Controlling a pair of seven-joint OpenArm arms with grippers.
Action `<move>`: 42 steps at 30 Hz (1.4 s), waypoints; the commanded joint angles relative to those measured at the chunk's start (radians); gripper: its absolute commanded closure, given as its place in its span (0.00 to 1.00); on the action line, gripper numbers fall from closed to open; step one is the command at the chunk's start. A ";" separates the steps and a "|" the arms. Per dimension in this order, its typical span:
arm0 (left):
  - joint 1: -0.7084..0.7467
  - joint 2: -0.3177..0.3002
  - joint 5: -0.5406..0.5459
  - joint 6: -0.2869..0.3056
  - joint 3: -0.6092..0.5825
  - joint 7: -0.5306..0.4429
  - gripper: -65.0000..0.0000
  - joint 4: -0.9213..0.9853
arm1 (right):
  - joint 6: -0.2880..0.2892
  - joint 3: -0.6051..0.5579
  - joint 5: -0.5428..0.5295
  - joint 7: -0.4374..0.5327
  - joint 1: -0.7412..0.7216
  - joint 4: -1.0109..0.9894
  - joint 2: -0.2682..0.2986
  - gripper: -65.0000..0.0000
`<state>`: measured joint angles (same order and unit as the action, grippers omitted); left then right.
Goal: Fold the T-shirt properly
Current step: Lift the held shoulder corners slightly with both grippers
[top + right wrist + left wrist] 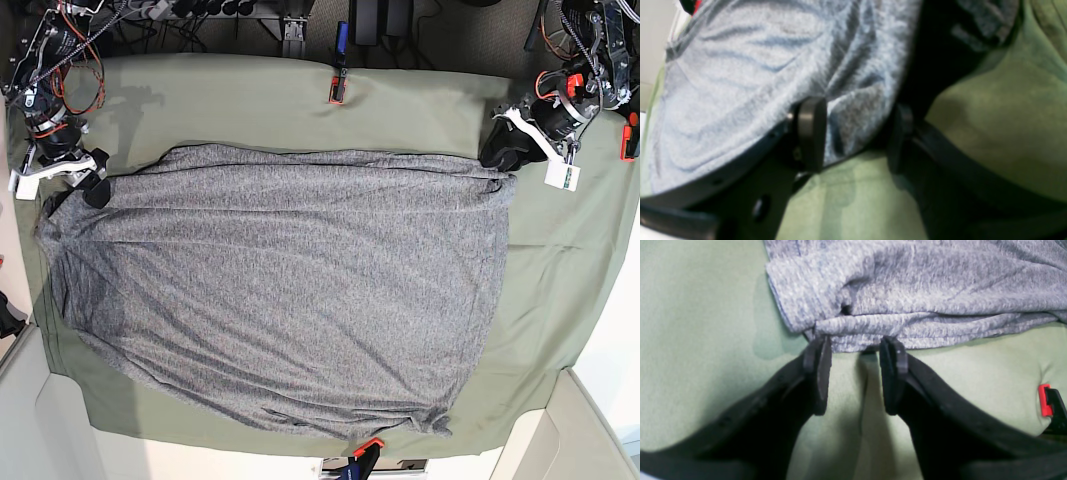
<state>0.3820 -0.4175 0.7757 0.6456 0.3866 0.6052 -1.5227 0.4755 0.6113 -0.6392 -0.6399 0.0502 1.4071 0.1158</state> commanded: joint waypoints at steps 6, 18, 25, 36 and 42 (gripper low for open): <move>-0.003 -0.014 0.001 -0.005 0.006 -0.067 0.74 -0.008 | 0.003 0.001 -0.004 0.014 -0.011 0.018 0.002 0.58; 0.037 -0.015 0.063 0.052 0.023 -0.040 0.93 -0.089 | 0.003 0.027 -0.008 -0.065 -0.005 0.060 0.005 1.00; 0.039 -0.016 0.063 0.052 0.061 -0.039 1.00 -0.147 | 0.003 0.028 0.011 -0.071 -0.006 0.143 0.006 1.00; 0.048 -0.018 0.066 0.052 0.061 0.035 1.00 -0.147 | 0.003 0.028 0.011 -0.053 -0.010 0.146 0.005 1.00; 0.070 -0.017 0.012 0.038 0.061 0.035 0.78 -0.147 | 0.003 0.028 0.011 -0.052 -0.009 0.146 0.005 1.00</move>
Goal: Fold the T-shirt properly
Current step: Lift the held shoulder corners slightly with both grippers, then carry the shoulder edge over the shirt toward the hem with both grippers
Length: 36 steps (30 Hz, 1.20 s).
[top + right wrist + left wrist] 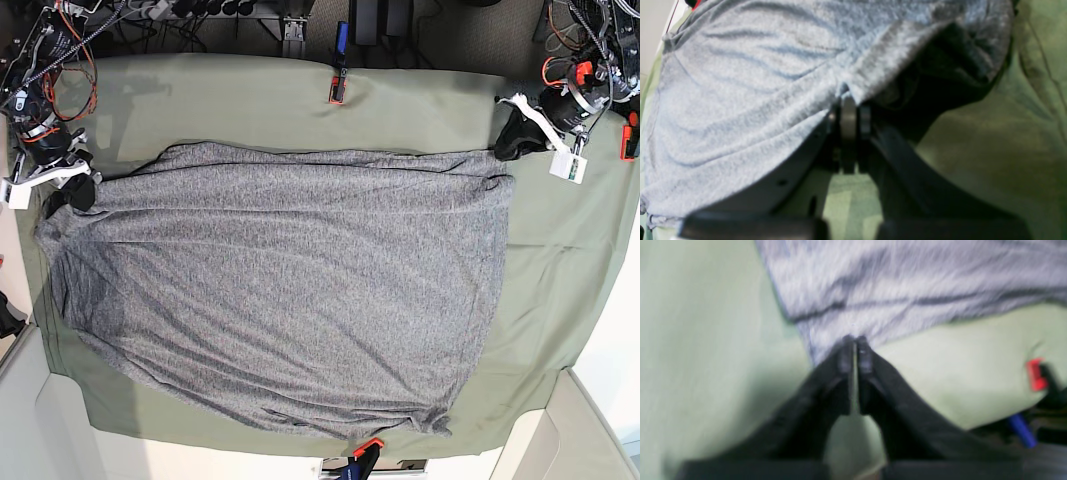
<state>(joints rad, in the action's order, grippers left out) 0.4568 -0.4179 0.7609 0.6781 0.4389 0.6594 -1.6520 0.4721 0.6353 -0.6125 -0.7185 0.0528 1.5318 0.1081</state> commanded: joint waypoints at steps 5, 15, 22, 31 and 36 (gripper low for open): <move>-0.005 -0.014 0.029 -0.068 0.008 -0.035 0.37 -0.018 | 0.007 0.004 -0.016 0.026 -0.011 0.021 0.013 1.00; -0.008 0.027 -0.072 -0.155 -0.021 -0.057 0.38 -0.016 | 0.007 0.004 -0.016 0.026 -0.011 0.021 0.010 1.00; -0.008 0.059 -0.084 -0.119 -0.022 -0.057 0.74 -0.016 | 0.007 0.004 -0.017 0.026 -0.011 0.021 0.008 1.00; -0.008 0.053 -0.062 0.000 -0.019 -0.056 1.00 -0.053 | 0.007 0.004 -0.042 0.045 -0.011 0.021 0.008 1.00; -0.008 0.035 -0.062 0.000 -0.004 -0.048 1.00 -0.143 | 0.007 0.004 -0.042 0.066 -0.014 0.021 0.008 1.00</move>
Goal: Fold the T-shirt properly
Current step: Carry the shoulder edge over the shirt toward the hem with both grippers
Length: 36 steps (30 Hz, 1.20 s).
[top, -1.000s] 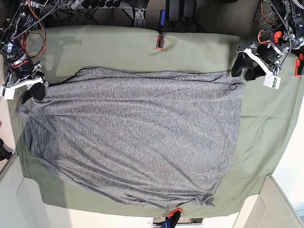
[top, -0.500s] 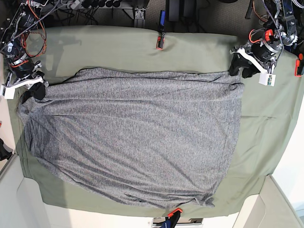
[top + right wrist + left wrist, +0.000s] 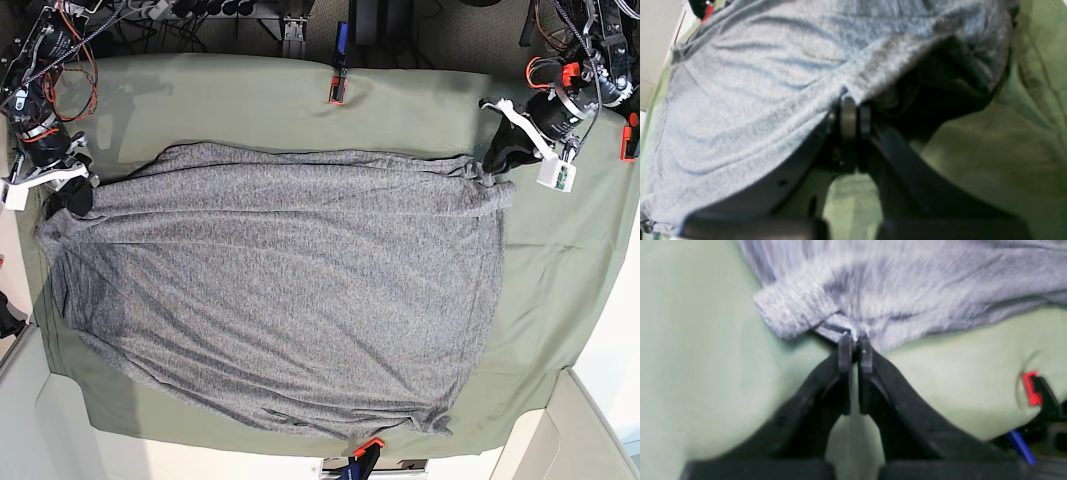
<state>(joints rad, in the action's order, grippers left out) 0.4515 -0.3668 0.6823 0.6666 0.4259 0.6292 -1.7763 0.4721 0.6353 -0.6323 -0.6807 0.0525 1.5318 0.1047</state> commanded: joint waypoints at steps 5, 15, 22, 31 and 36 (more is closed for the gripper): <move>-0.012 -0.066 -0.002 0.011 0.011 -0.019 1.00 -0.048 | 0.007 0.004 0.028 0.046 -0.040 0.021 0.014 1.00; -0.114 -0.174 -0.028 0.011 0.010 -0.002 1.00 -0.006 | 0.003 0.002 0.101 0.032 -0.196 -0.003 0.037 1.00; -0.198 -0.183 -0.028 0.011 0.010 0.000 1.00 0.057 | 0.004 -0.006 0.101 0.039 -0.287 -0.166 0.062 1.00; -0.364 -0.203 -0.029 0.011 -0.074 -0.001 1.00 0.198 | 0.003 -0.008 0.152 0.056 -0.364 -0.229 0.065 1.00; -0.476 -0.204 -0.117 0.011 -0.202 -0.031 1.00 0.284 | 0.003 -0.018 0.193 0.079 -0.382 -0.234 0.065 1.00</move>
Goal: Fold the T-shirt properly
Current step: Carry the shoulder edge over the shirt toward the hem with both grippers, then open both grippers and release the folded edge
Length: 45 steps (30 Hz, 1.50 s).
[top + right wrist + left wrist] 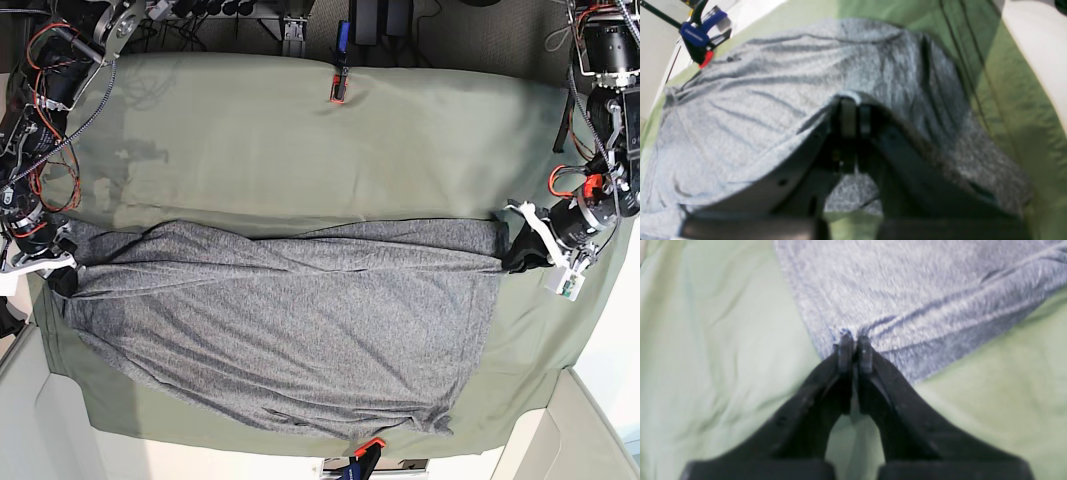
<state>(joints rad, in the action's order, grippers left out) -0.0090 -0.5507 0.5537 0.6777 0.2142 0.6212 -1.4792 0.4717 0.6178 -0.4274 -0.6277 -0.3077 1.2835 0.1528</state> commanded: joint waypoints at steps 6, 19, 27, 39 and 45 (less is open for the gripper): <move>-0.149 -0.020 -0.051 0.000 -0.083 -0.027 1.00 0.114 | 0.003 -0.048 0.048 0.082 -0.026 -0.031 0.032 1.00; -0.322 -0.016 -0.034 0.000 -0.105 -0.087 1.00 0.391 | 0.004 -0.081 0.087 0.097 -0.143 -0.207 0.076 1.00; -0.323 -0.018 0.030 0.000 -0.105 -0.043 0.65 0.399 | 0.003 -0.107 0.029 0.093 -0.143 -0.209 0.078 0.62; -0.191 -0.034 0.355 0.020 -0.019 0.170 0.65 0.237 | 0.015 0.008 -0.151 -0.076 -0.007 0.049 0.080 0.58; -0.002 -0.022 0.401 0.020 0.082 0.169 0.65 0.096 | 0.014 0.061 -0.225 -0.091 0.151 0.126 0.079 0.58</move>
<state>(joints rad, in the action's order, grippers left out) 0.0071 -0.5529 0.9310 0.6888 0.2878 0.8120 -1.3640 0.4770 0.6762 -0.6300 -0.7410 -0.1398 1.3891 0.2157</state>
